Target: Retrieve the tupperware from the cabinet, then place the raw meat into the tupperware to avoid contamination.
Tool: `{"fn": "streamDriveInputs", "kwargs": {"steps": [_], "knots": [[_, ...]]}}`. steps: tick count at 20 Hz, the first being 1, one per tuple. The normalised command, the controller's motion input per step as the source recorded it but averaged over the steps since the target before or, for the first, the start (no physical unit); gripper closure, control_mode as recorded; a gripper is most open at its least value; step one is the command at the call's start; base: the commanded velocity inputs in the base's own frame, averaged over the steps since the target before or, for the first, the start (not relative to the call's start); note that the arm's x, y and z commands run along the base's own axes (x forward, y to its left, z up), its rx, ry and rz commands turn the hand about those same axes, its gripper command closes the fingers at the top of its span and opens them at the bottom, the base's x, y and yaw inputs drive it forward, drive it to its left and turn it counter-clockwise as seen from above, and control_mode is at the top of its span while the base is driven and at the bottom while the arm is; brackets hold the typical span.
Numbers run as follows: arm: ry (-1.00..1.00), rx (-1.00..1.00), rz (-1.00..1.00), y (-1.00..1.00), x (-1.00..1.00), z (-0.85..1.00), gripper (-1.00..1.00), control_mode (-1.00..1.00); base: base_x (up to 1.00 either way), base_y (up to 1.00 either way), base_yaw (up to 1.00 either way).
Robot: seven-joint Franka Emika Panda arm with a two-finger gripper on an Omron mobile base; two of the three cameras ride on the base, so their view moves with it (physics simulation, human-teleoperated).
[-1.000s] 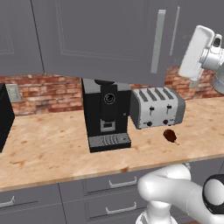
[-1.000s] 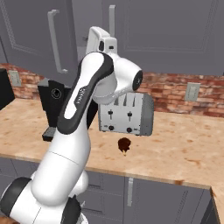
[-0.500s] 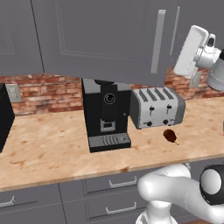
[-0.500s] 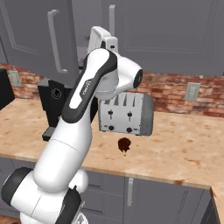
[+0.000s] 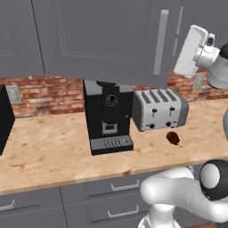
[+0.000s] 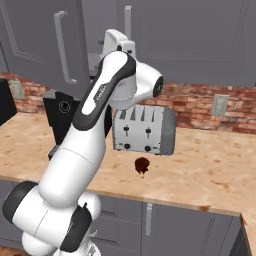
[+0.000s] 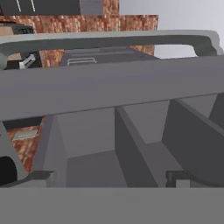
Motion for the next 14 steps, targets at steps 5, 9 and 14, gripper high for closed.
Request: {"fn": "streamDriveInputs", "kwargs": {"steps": [5, 9, 14], "knots": [[0.00, -0.02, 0.00, 0.07, 0.08, -0.01, -1.00, -1.00, 0.00, 0.00, 0.00], [0.00, -0.04, 0.01, 0.11, 0.00, 0.00, -1.00, -1.00, 0.00, 0.00, 0.00], [0.00, -0.04, 0.03, 0.18, -0.09, 0.00, -1.00, -1.00, 0.00, 0.00, 0.00]]}}
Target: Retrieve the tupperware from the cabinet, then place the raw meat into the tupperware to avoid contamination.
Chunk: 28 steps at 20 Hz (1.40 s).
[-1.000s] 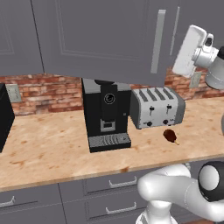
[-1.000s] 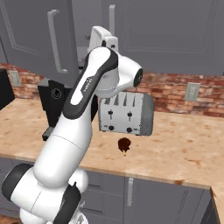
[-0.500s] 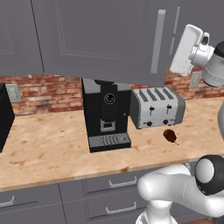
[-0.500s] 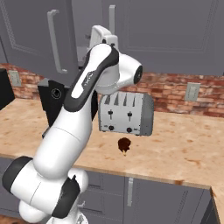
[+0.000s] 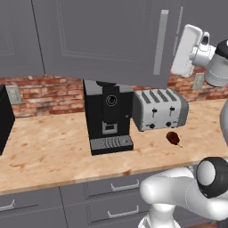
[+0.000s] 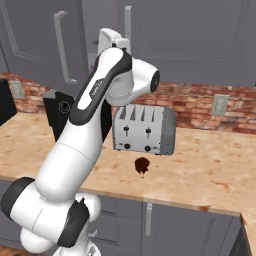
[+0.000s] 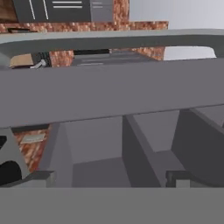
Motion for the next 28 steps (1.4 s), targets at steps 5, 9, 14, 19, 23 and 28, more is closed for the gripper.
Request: {"fn": "streamDriveInputs", "kwargs": {"steps": [5, 9, 14, 19, 23, 28], "knots": [[-0.01, -0.04, 0.04, 0.21, -0.32, 0.00, -1.00, -1.00, 0.00, 0.00, 0.00], [-0.03, -0.04, 0.06, 0.24, -0.54, 0.00, -1.00, -1.00, 0.00, 0.00, 0.00], [-0.05, -0.02, 0.09, 0.28, -0.72, 0.00, -1.00, -1.00, 0.00, 0.00, 0.00], [-0.06, -0.02, 0.09, 0.37, -0.74, 0.00, -1.00, -1.00, 0.00, 0.00, 0.00], [-0.06, -0.03, 0.07, 0.54, -0.62, 0.00, -1.00, -1.00, 0.00, 0.00, 0.00], [-0.04, -0.07, 0.01, 0.72, -0.33, -0.05, -1.00, -1.00, 0.00, 0.00, 0.00]]}}
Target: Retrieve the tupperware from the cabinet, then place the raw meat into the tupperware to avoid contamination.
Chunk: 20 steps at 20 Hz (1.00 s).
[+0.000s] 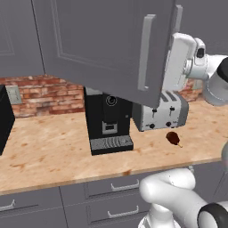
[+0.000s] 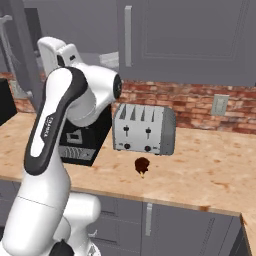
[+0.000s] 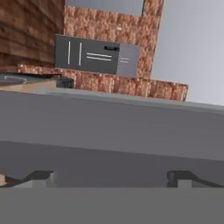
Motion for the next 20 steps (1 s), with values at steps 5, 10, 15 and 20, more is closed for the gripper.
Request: {"fn": "streamDriveInputs", "kwargs": {"steps": [5, 10, 15, 20], "knots": [[-0.01, -0.10, 0.00, 0.85, -0.23, -0.13, -1.00, -1.00, 0.00, 0.00, 0.00], [-0.03, -0.11, 0.00, 0.92, -0.18, -0.18, -1.00, -1.00, 0.00, 0.00, 0.00], [-0.06, -0.11, -0.02, 0.89, -0.11, -0.17, -1.00, -1.00, 0.00, 0.00, 0.00], [-0.10, -0.08, -0.05, 0.80, -0.07, -0.04, -1.00, -1.00, 0.00, 0.00, 0.00]]}}
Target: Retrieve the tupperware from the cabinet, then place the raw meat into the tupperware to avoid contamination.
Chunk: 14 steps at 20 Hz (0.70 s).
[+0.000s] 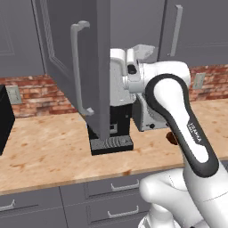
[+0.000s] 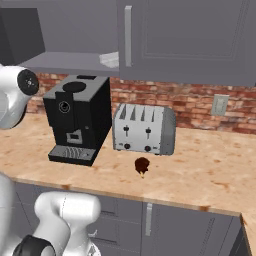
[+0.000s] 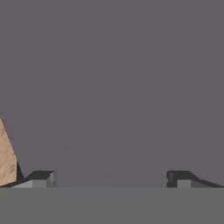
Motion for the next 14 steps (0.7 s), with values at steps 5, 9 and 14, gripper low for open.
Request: {"fn": "streamDriveInputs", "kwargs": {"steps": [5, 9, 14], "knots": [[-0.11, -0.05, -0.06, 0.72, 0.00, -0.02, -1.00, -1.00, 0.00, 0.00, 0.00], [-0.01, -0.02, -0.09, 0.45, 0.00, -0.01, -1.00, -1.00, 0.00, 0.00, 0.00], [0.00, -0.01, -0.04, 0.09, 0.00, 0.00, -1.00, -1.00, 0.00, 0.00, 0.00]]}}
